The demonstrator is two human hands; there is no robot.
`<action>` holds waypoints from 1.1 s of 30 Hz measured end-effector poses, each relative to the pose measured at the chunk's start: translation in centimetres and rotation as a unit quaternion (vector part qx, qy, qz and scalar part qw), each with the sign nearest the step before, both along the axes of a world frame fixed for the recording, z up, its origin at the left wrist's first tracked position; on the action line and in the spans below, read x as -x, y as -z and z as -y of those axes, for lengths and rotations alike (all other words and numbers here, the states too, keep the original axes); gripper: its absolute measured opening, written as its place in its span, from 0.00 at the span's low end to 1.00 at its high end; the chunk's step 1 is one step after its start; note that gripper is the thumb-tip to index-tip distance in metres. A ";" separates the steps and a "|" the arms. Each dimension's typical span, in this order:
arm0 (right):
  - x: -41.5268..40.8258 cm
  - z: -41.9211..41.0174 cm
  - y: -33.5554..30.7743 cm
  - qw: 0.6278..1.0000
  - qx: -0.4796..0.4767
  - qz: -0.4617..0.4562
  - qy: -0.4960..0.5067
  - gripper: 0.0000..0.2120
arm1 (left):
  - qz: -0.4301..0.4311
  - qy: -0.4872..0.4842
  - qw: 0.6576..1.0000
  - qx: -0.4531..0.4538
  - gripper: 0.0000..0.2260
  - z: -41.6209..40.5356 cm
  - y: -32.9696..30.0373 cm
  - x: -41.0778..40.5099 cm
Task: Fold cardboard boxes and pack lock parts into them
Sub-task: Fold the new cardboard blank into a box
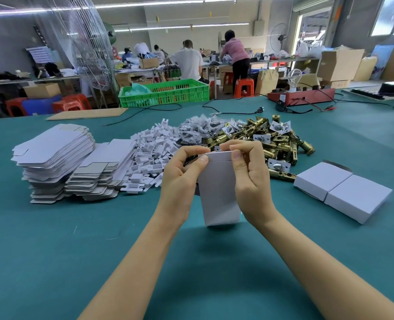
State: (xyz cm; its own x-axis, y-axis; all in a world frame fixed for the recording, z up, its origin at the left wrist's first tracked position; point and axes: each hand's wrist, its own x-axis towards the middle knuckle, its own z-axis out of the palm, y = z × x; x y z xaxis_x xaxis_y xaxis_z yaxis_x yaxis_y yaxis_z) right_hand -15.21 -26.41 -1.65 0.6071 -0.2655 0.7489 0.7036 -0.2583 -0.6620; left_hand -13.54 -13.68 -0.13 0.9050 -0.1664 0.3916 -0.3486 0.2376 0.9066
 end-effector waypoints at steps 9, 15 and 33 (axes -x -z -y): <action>0.5 0.1 -0.2 1.000 0.009 0.007 -0.021 0.09 | 0.027 0.032 0.999 0.015 0.07 -0.2 -0.3 0.3; 0.7 0.9 -0.9 0.998 0.018 -0.009 -0.068 0.07 | 0.028 0.022 0.999 0.031 0.05 -0.4 -0.5 0.3; 1.0 0.2 -1.3 0.992 -0.108 -0.008 -0.061 0.08 | -0.016 0.087 0.989 0.117 0.05 1.2 -0.7 1.6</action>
